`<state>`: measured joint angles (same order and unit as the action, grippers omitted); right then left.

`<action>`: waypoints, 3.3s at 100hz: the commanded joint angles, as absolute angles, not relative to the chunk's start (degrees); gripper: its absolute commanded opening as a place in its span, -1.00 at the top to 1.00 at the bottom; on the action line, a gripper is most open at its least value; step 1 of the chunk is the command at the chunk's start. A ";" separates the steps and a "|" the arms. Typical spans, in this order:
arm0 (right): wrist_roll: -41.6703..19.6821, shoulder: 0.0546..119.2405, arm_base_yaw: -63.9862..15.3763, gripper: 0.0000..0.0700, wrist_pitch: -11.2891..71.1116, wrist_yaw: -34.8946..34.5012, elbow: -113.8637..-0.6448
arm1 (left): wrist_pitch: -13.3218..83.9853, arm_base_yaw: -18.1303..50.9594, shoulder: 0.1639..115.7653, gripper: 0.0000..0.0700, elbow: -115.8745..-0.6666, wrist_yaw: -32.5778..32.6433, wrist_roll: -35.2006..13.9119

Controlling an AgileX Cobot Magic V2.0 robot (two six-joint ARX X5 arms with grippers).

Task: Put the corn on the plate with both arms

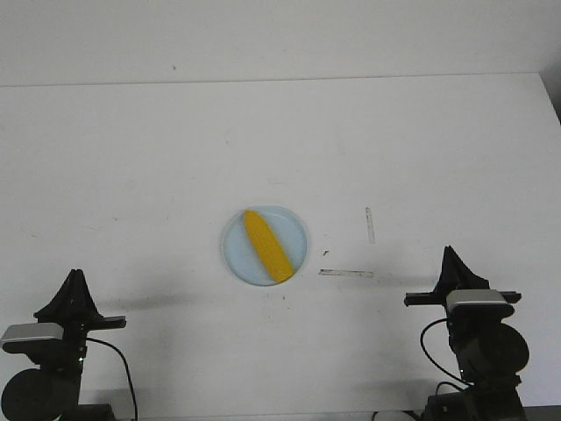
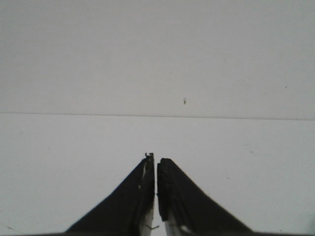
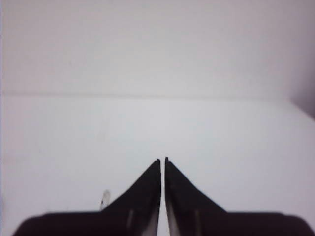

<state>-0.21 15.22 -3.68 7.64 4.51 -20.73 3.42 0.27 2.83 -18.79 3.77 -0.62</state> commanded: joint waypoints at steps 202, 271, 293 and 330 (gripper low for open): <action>-0.14 10.13 -3.68 0.96 6.04 4.49 -20.82 | -13.08 0.38 0.19 1.00 -1.13 -0.54 -0.75; -0.14 10.13 -3.68 0.96 6.04 4.49 -20.82 | -12.97 0.38 0.19 1.00 -0.73 -0.45 -0.82; -0.14 10.13 -3.68 0.96 6.02 4.49 -20.82 | -12.97 0.38 0.19 1.00 -0.73 -0.45 -0.82; -0.12 10.13 -3.68 0.96 6.02 4.49 -20.82 | -12.97 0.38 0.19 1.00 -0.73 -0.45 -0.82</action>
<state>-0.21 10.20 -3.68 6.63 4.51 -20.73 -12.05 0.38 0.27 -1.98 -0.34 -0.64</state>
